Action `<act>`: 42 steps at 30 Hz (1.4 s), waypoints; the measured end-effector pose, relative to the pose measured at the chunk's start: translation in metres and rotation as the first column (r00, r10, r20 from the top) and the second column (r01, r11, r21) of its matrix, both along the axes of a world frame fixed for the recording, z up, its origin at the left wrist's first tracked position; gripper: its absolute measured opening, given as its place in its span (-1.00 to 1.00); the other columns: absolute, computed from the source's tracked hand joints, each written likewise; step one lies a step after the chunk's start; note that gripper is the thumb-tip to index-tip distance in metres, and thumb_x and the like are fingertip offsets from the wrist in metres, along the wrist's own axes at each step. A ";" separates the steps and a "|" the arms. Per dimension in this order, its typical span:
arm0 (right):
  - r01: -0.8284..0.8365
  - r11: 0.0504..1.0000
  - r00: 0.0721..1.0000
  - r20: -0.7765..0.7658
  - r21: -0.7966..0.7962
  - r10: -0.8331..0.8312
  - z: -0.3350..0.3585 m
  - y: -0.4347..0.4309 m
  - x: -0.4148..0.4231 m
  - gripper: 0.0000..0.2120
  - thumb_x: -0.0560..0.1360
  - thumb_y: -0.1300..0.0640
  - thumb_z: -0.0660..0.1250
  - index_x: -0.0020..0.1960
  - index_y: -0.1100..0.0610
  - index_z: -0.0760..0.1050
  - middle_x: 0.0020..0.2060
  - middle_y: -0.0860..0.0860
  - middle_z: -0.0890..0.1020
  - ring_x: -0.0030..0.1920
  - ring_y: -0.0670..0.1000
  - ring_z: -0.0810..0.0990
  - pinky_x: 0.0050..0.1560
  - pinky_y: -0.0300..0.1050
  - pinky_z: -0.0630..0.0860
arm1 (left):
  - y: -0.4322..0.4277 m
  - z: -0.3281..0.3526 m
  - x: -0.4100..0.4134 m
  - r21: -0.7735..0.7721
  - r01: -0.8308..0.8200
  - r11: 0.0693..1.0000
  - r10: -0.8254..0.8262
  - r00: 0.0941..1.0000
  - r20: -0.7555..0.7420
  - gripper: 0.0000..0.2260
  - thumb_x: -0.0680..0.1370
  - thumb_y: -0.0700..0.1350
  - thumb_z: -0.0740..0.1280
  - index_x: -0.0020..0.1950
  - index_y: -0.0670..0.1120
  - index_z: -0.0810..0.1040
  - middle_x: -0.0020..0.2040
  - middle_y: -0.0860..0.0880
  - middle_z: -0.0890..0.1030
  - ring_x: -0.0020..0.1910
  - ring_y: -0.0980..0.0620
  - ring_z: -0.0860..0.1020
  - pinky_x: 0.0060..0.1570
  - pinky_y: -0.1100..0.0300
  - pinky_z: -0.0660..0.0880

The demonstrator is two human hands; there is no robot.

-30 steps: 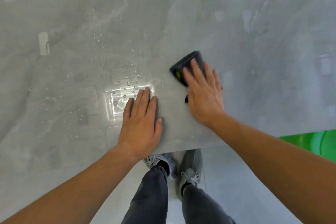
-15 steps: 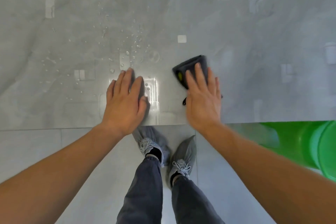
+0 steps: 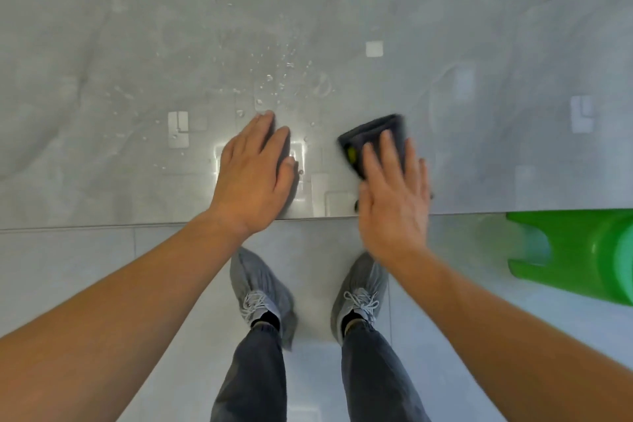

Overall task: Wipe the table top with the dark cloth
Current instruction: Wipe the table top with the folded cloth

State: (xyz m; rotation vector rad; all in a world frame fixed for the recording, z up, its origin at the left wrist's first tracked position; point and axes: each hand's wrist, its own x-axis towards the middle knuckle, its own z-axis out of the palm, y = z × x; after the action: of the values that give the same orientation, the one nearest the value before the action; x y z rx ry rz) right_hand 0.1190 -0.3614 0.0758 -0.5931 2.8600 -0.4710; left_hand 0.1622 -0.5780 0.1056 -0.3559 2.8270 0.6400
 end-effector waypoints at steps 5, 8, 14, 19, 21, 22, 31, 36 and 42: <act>-0.294 0.956 0.955 -0.051 -0.017 0.293 -0.006 -0.028 0.022 -0.51 0.64 -0.02 0.16 0.55 0.02 0.29 0.59 0.00 0.20 0.59 0.20 0.08 0.54 0.26 0.03 | -0.033 0.002 0.007 -0.035 -0.041 0.999 0.039 0.998 -0.041 -0.53 0.65 0.05 0.05 0.49 -0.14 0.33 0.57 -0.17 0.21 0.55 -0.16 0.17 0.51 -0.09 0.14; -0.219 0.976 0.975 -0.041 0.004 0.219 -0.006 -0.043 -0.007 -0.47 0.64 -0.04 0.11 0.59 0.01 0.18 0.60 -0.01 0.17 0.59 0.18 0.08 0.56 0.22 0.00 | -0.055 0.000 0.007 -0.076 -0.054 0.996 0.053 0.999 -0.011 -0.51 0.64 0.06 0.03 0.51 -0.12 0.28 0.59 -0.20 0.15 0.57 -0.20 0.09 0.52 -0.15 0.08; -0.144 0.987 0.989 -0.033 0.075 0.147 -0.004 -0.086 0.024 -0.47 0.63 0.04 0.12 0.59 -0.01 0.15 0.61 0.01 0.11 0.58 0.24 0.04 0.56 0.26 -0.02 | -0.082 0.002 0.006 -0.097 -0.029 0.995 0.033 0.998 0.046 -0.45 0.62 0.11 -0.02 0.54 -0.14 0.22 0.60 -0.21 0.12 0.59 -0.18 0.04 0.55 -0.11 -0.03; -0.391 0.919 0.920 -0.005 0.042 0.392 0.000 -0.079 -0.005 -0.51 0.64 0.01 0.12 0.57 -0.05 0.23 0.59 -0.03 0.18 0.58 0.19 0.10 0.56 0.23 0.02 | -0.095 0.008 0.012 -0.106 0.049 0.993 -0.043 0.997 0.063 -0.49 0.66 0.08 0.02 0.54 -0.14 0.22 0.60 -0.20 0.12 0.59 -0.16 0.03 0.54 -0.05 -0.12; -0.190 0.982 0.982 -0.003 0.006 0.190 0.000 -0.087 -0.043 -0.51 0.64 0.03 0.12 0.56 -0.04 0.25 0.59 -0.04 0.18 0.58 0.17 0.10 0.55 0.23 0.03 | -0.099 0.008 0.015 -0.103 0.067 0.992 -0.059 0.995 0.079 -0.50 0.67 0.08 0.01 0.55 -0.13 0.21 0.62 -0.19 0.07 0.60 -0.13 -0.01 0.54 -0.03 -0.16; -0.054 0.998 0.998 0.006 -0.008 0.055 0.001 -0.093 -0.060 -0.51 0.64 0.03 0.12 0.57 -0.05 0.24 0.60 -0.04 0.16 0.59 0.16 0.08 0.56 0.20 -0.01 | -0.099 0.009 0.016 -0.101 0.076 0.992 -0.068 0.994 0.087 -0.49 0.66 0.09 0.00 0.56 -0.12 0.20 0.62 -0.18 0.06 0.61 -0.13 -0.02 0.54 -0.04 -0.17; -0.271 0.959 0.963 0.023 0.082 0.270 0.007 -0.108 -0.027 -0.50 0.64 0.03 0.04 0.58 0.01 0.23 0.61 0.00 0.13 0.60 0.20 0.03 0.57 0.21 -0.06 | -0.104 0.013 0.004 -0.080 0.074 0.994 -0.070 0.996 0.046 -0.57 0.65 0.09 0.05 0.43 -0.09 0.35 0.55 -0.18 0.19 0.55 -0.15 0.10 0.55 -0.07 -0.12; 0.058 0.997 0.998 0.026 0.053 -0.060 0.002 -0.121 -0.098 -0.51 0.66 0.04 0.06 0.59 -0.05 0.16 0.62 -0.04 0.08 0.61 0.14 -0.03 0.58 0.12 -0.15 | -0.113 0.003 -0.008 -0.020 0.093 0.995 -0.092 0.995 0.036 -0.48 0.66 0.10 0.02 0.58 -0.09 0.14 0.64 -0.16 -0.09 0.61 -0.11 -0.16 0.52 0.04 -0.27; -0.015 0.999 1.000 0.006 0.039 0.014 0.003 -0.148 -0.064 -0.50 0.64 0.05 0.08 0.58 -0.02 0.20 0.61 -0.02 0.10 0.60 0.17 -0.02 0.57 0.17 -0.10 | -0.123 -0.002 -0.016 -0.015 0.094 0.995 -0.093 0.994 0.052 -0.49 0.66 0.09 0.05 0.57 -0.06 0.15 0.64 -0.18 -0.08 0.61 -0.12 -0.15 0.54 0.00 -0.20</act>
State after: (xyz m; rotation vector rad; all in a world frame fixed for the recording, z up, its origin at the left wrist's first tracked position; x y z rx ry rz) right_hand 0.0549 -0.5094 0.0790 -0.6043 2.8505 -0.4128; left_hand 0.1465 -0.7010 0.1037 -0.2369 2.7834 0.5793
